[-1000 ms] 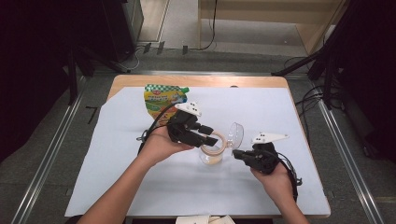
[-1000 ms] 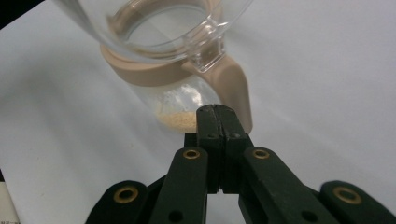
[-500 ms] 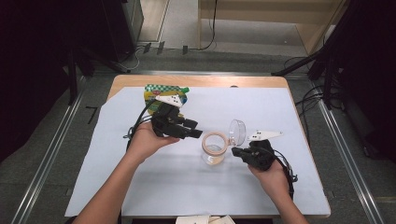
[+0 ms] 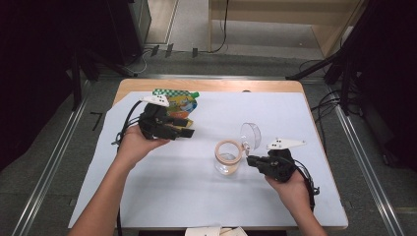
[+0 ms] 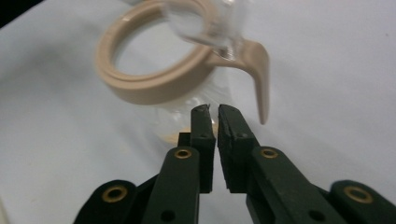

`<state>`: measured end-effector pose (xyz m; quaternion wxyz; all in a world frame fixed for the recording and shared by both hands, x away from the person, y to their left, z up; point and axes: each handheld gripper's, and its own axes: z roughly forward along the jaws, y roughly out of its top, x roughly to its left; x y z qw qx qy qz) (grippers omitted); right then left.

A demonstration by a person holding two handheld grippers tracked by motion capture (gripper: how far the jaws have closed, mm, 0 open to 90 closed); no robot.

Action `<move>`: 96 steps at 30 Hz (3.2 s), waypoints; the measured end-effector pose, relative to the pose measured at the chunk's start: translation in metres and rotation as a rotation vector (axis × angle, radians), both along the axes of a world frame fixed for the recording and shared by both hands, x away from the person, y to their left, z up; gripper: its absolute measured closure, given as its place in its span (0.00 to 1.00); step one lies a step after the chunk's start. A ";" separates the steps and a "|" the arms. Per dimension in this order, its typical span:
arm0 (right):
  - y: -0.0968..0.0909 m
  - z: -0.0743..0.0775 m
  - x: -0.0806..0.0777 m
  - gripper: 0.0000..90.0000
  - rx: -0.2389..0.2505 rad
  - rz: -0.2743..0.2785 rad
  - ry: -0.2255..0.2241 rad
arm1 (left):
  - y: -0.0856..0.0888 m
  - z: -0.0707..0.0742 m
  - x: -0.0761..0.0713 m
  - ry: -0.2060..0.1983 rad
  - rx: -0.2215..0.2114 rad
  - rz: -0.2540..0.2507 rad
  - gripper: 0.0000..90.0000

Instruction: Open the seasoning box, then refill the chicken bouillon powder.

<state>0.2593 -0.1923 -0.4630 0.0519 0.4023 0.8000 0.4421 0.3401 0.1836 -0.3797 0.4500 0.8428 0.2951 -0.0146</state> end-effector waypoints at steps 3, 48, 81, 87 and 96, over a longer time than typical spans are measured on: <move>0.001 0.003 -0.009 0.88 0.008 0.013 -0.002 | 0.011 0.000 0.002 -0.001 0.003 0.027 0.46; 0.100 0.013 -0.035 0.62 0.062 0.346 -0.042 | 0.055 -0.043 0.060 -0.009 0.069 0.175 0.44; 0.158 -0.005 -0.024 0.58 0.041 0.380 -0.106 | 0.047 -0.036 0.052 0.036 0.001 0.204 1.00; 0.159 -0.010 -0.022 0.58 0.038 0.379 -0.108 | 0.047 -0.017 0.044 0.031 -0.013 0.201 1.00; 0.161 -0.016 -0.021 0.56 0.027 0.348 -0.099 | 0.049 0.009 0.019 0.025 -0.013 0.174 1.00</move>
